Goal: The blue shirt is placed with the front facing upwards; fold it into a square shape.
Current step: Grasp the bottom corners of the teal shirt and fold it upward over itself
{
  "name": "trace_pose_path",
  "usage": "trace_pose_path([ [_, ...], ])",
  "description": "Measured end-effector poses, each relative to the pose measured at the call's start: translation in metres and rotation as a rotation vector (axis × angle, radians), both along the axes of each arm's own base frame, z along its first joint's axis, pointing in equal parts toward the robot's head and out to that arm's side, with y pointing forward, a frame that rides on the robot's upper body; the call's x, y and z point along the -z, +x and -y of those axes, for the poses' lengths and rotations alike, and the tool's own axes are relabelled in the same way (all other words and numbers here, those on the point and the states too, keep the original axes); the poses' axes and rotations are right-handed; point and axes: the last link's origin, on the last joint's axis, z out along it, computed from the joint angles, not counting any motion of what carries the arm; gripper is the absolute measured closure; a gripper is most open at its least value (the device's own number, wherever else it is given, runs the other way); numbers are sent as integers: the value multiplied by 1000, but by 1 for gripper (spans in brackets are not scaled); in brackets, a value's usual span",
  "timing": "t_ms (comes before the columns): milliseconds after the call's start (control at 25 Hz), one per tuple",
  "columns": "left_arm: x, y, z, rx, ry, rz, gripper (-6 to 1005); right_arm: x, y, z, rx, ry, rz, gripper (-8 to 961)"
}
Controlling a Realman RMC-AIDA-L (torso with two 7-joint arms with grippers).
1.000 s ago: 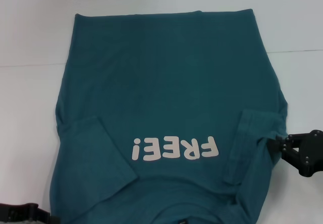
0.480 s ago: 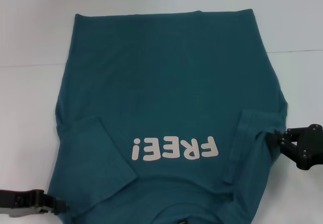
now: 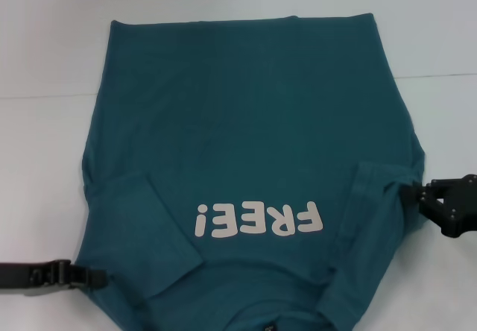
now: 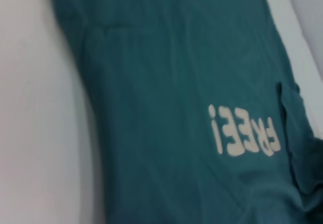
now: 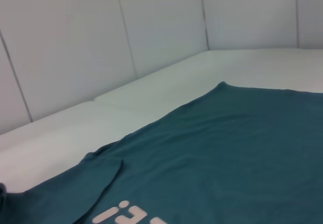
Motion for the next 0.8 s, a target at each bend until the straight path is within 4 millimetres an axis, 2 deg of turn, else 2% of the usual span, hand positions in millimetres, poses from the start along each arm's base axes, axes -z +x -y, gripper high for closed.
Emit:
trace_pose_path([
  [440,5,11,-21,159,236,38,963,-4,1,-20,73,117,-18,922],
  [800,19,14,-39,202,402,11,964,-8,-2,-38,109,199,-42,923],
])
